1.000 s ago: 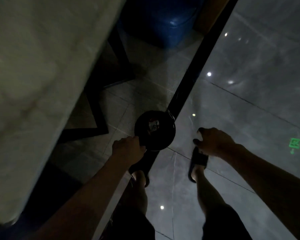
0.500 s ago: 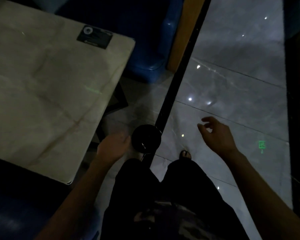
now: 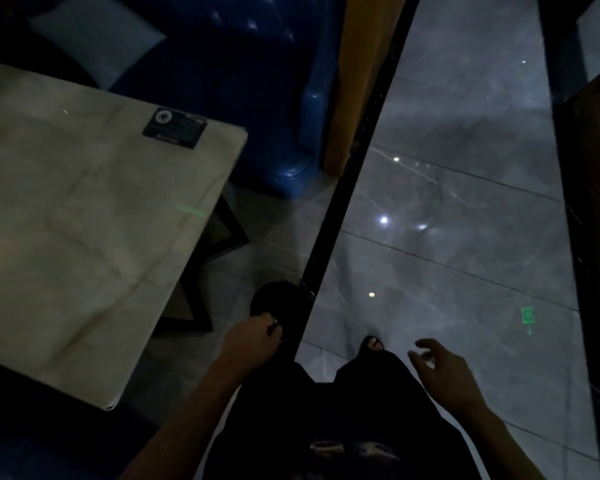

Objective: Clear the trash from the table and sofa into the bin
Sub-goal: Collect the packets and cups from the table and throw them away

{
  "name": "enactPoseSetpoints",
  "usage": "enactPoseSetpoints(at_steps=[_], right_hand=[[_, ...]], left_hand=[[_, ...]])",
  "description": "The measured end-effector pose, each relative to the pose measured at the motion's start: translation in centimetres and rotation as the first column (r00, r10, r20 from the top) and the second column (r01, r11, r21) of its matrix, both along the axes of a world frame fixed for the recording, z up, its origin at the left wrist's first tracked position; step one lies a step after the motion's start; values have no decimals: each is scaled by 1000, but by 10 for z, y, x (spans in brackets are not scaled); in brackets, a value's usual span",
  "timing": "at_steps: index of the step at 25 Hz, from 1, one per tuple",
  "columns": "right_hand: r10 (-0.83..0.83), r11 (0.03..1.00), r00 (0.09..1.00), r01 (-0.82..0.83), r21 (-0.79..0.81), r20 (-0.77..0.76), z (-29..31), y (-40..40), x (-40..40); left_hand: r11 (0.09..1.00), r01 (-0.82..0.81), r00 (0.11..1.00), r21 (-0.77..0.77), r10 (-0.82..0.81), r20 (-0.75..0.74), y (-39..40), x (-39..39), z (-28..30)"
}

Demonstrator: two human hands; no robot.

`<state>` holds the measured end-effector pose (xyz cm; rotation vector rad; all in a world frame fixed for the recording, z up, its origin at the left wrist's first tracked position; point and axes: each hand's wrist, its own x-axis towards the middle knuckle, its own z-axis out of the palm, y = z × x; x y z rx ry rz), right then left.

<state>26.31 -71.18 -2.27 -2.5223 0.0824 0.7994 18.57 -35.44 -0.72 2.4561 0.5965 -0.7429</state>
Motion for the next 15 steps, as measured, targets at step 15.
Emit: enactPoseSetpoints(at_steps=[15], right_hand=[[313, 945, 948, -305, 117, -57, 36, 26, 215]], left_hand=[[800, -599, 787, 39, 596, -160, -66, 28, 41]])
